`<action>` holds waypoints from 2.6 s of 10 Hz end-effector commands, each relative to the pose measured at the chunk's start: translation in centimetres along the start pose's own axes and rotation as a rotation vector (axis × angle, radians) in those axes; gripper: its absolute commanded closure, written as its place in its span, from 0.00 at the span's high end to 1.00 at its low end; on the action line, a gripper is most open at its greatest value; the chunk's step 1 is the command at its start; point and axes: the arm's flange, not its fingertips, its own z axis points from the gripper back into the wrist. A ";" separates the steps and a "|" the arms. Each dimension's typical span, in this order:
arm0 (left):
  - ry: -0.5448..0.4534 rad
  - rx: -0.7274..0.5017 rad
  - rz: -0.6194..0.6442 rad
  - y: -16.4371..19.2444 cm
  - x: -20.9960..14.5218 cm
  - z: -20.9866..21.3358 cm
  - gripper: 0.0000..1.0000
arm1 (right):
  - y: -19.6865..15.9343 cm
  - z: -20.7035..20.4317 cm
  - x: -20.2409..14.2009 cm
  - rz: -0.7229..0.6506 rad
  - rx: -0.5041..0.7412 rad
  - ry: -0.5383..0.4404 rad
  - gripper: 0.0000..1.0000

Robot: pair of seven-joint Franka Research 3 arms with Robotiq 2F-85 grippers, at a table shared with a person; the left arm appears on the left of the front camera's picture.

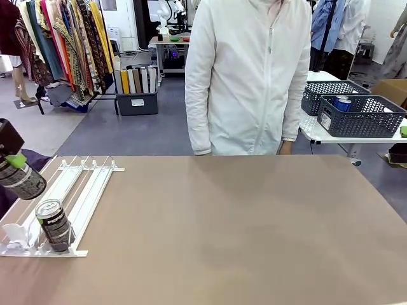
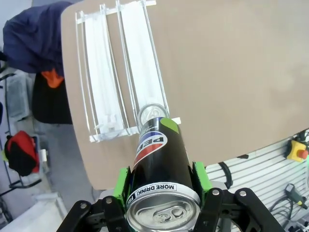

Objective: Retrieve and store the cans from the dispenser.
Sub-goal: Pick up one can from the Automatic Can Dispenser and place it in the middle of the table.

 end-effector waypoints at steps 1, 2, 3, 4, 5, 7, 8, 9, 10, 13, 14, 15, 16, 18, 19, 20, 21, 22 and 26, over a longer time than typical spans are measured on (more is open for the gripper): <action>0.011 0.017 0.000 -0.6 0.5 -0.3 0.00 | 0.4 -0.2 0.4 0.005 0.022 -0.020 1.00; 0.011 0.017 0.000 -0.6 0.5 -0.3 0.00 | 0.4 -0.2 0.4 0.005 0.022 -0.020 1.00; 0.011 0.017 0.000 -0.6 0.5 -0.3 0.00 | 0.4 -0.2 0.4 0.005 0.022 -0.020 1.00; 0.024 0.009 -0.009 -0.5 0.3 -0.9 0.00 | 0.4 -0.2 0.4 0.005 0.022 -0.020 1.00; -0.033 0.005 -0.004 -1.9 0.3 -0.3 0.00 | 0.4 -0.2 0.4 0.005 0.022 -0.020 1.00; -0.077 -0.042 -0.133 -8.0 6.3 -1.3 0.00 | 0.4 -0.2 0.4 0.005 0.022 -0.020 1.00; -0.054 -0.073 -0.200 -12.3 9.9 -2.9 0.00 | 0.4 -0.2 0.4 0.005 0.022 -0.020 1.00; -0.013 -0.087 -0.210 -16.3 12.8 -5.3 0.00 | 0.4 -0.2 0.4 0.005 0.022 -0.020 1.00; 0.066 -0.089 -0.257 -21.0 15.3 -8.9 0.00 | 0.4 -0.2 0.4 0.005 0.022 -0.020 1.00; 0.249 -0.077 -0.292 -30.6 18.4 -19.3 0.00 | 0.4 -0.2 0.4 0.005 0.022 -0.020 1.00; 0.270 -0.039 -0.281 -32.6 18.0 -22.0 0.00 | 0.4 -0.2 0.4 0.005 0.022 -0.020 1.00; 0.284 -0.065 -0.291 -33.5 17.6 -23.7 0.00 | 0.4 -0.2 0.4 0.005 0.022 -0.020 1.00; 0.277 -0.032 -0.282 -33.8 17.3 -24.9 0.00 | 0.4 -0.2 0.4 0.005 0.022 -0.020 1.00; 0.302 -0.055 -0.291 -33.9 17.1 -25.8 0.00 | 0.4 -0.2 0.4 0.005 0.022 -0.020 1.00; 0.316 -0.060 -0.295 -34.2 16.9 -26.4 0.00 | 0.4 -0.2 0.4 0.005 0.022 -0.020 1.00; 0.319 -0.046 -0.307 -34.5 16.6 -26.9 0.00 | 0.4 -0.2 0.4 0.005 0.022 -0.020 1.00; 0.323 -0.039 -0.318 -34.8 16.3 -27.4 0.00 | 0.4 -0.2 0.4 0.005 0.022 -0.020 1.00; 0.329 -0.031 -0.334 -35.2 16.1 -27.7 0.00 | 0.4 -0.2 0.4 0.005 0.022 -0.020 1.00; 0.321 -0.009 -0.344 -35.2 15.9 -28.0 1.00 | 0.4 -0.2 0.4 0.005 0.022 -0.020 1.00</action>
